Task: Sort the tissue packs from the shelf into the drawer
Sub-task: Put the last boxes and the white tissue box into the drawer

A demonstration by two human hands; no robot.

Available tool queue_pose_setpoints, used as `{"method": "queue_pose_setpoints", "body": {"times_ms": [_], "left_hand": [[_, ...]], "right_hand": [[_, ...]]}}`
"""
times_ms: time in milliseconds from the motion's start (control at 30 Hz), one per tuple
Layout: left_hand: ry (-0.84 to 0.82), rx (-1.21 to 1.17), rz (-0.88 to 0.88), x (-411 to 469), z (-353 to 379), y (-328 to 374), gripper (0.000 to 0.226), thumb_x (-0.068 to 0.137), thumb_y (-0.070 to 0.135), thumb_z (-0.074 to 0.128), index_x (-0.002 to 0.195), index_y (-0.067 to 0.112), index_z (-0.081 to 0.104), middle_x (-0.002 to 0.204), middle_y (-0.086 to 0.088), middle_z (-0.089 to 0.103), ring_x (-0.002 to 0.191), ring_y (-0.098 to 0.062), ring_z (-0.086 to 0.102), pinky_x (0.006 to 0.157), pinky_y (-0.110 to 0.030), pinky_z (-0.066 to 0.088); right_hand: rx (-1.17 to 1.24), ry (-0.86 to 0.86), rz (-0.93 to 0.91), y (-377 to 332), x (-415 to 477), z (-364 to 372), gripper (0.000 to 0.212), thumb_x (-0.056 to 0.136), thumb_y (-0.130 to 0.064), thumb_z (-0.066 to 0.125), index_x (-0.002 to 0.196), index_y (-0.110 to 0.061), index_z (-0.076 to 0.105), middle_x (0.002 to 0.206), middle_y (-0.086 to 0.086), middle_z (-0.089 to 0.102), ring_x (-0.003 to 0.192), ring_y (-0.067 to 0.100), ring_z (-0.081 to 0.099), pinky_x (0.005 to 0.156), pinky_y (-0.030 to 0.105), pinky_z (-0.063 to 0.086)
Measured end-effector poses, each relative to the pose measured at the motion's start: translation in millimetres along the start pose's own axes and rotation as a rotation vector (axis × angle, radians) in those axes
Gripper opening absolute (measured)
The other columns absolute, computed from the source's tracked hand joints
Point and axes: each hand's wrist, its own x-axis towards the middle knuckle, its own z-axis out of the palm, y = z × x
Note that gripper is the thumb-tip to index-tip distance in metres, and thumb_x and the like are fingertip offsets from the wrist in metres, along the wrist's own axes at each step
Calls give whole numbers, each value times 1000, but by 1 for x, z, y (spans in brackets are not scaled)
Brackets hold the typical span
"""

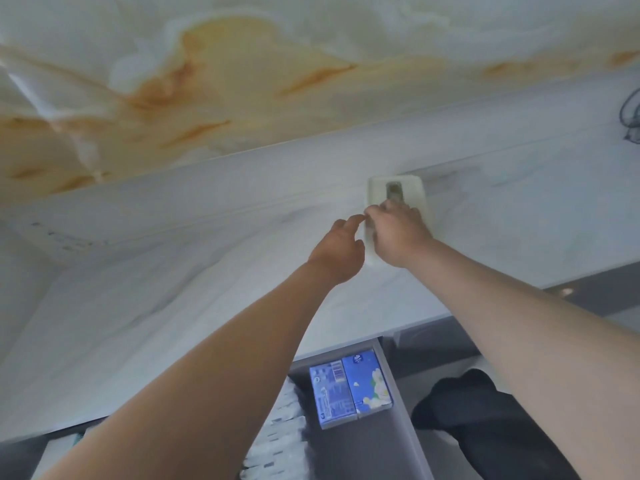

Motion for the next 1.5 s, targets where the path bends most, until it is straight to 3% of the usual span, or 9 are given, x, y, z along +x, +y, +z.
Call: {"method": "queue_pose_setpoints", "body": {"times_ms": [333,500,633,833,1067,1167,1233,1367,1500], "left_hand": [[164,-252,-97,-41,-20,-48,34,104,30,32,128,26,56,115,-4,56,111,-21,51,89,-29,37],[158,-225,-105,-57,-17,-47,45,104,37,36,145,21,46,146,-2,48,135,-18,42,113,-29,30],[218,-211,-164,-74,-25,-44,39,104,35,35,135,20,53,132,-4,56,122,-23,50,98,-29,40],[260,-55,-380,-109,-49,-62,51,92,61,41,125,22,45,125,-2,50,109,-26,53,90,-41,45],[301,28,-403,-158,-70,-112,73,80,68,57,139,30,38,150,2,23,138,-23,25,105,-42,36],[252,-207,-436,-176,-72,-130,72,82,64,60,144,43,30,153,7,14,141,-23,24,110,-40,33],[285,-371,-448,-185,-70,-137,76,83,61,64,146,46,26,153,9,14,139,-22,31,109,-36,33],[275,-572,-449,-193,-74,-147,79,87,49,66,149,47,19,145,2,32,119,-18,46,102,-30,36],[305,-594,-461,-199,-80,-153,67,77,53,60,136,52,30,135,1,46,114,-20,52,103,-39,41]], "right_hand": [[192,-13,-360,-47,-26,-14,61,89,5,43,145,-17,48,129,14,58,116,34,54,87,39,47],[285,-93,52,-49,-31,-4,44,85,-3,46,129,-8,47,131,18,40,121,38,47,95,40,44],[349,-131,89,-61,-42,-13,42,90,-4,46,131,-7,57,144,20,40,130,36,46,103,33,38],[512,-152,35,-106,-72,-19,39,84,-1,51,117,-5,70,143,17,50,138,23,40,99,13,26],[573,-250,-209,-153,-90,-13,47,80,9,48,107,-16,76,120,0,62,115,18,58,96,16,38],[666,-63,-32,-153,-79,-6,34,83,4,49,82,-20,74,103,-1,64,102,20,61,83,20,39],[655,10,99,-152,-71,-3,23,86,-6,54,90,-24,68,111,2,57,109,23,56,85,24,39],[656,-236,370,-156,-62,11,51,86,-39,55,132,-18,52,122,10,52,113,32,53,89,38,47],[966,-399,470,-168,-61,23,43,78,-47,56,108,-18,64,95,7,67,89,28,66,77,41,54]]}}
